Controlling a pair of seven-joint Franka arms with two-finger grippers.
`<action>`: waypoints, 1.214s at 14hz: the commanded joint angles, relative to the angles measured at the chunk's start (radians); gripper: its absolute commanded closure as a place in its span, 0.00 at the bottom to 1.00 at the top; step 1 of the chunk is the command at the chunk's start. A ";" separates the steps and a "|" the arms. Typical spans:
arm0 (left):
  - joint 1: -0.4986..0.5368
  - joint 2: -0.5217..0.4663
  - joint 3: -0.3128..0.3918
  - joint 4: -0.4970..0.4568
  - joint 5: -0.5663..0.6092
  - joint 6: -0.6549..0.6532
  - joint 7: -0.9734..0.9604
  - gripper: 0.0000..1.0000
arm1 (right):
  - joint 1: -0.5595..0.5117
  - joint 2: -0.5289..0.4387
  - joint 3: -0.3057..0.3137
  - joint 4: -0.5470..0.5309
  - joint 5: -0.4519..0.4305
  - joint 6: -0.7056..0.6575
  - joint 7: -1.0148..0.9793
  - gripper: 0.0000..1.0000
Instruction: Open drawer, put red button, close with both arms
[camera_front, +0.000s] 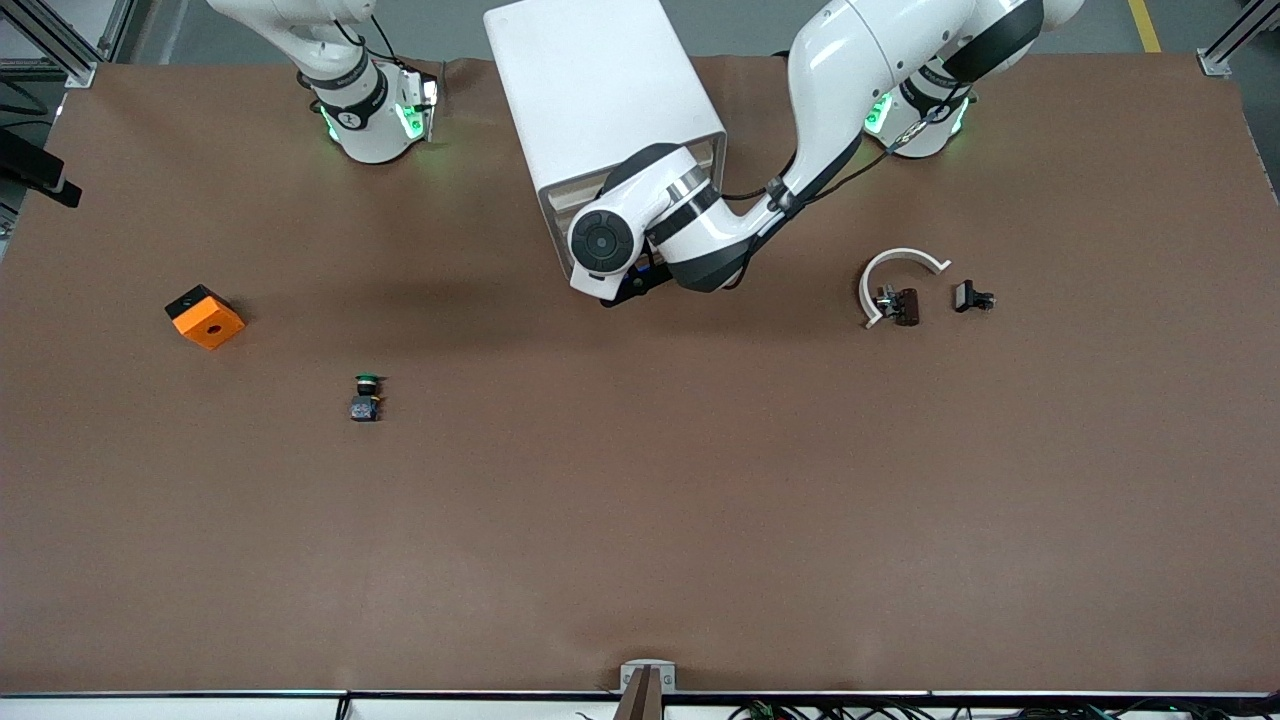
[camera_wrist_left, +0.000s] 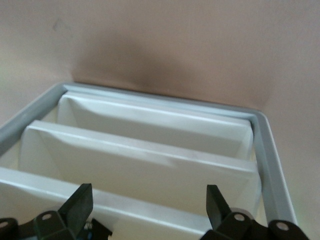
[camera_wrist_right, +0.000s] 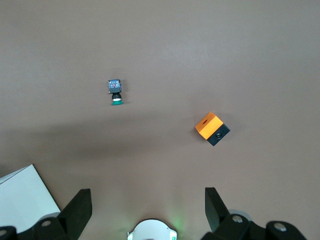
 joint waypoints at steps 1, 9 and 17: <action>-0.012 0.005 -0.009 0.006 -0.038 -0.015 -0.025 0.00 | -0.007 -0.030 0.010 -0.029 0.004 0.024 -0.028 0.00; 0.037 0.008 0.003 0.014 -0.028 -0.014 -0.013 0.00 | 0.033 -0.042 0.018 -0.032 -0.042 0.060 -0.044 0.00; 0.219 -0.078 -0.001 0.046 0.215 -0.014 0.072 0.00 | -0.013 -0.046 0.004 -0.052 0.011 0.066 0.036 0.00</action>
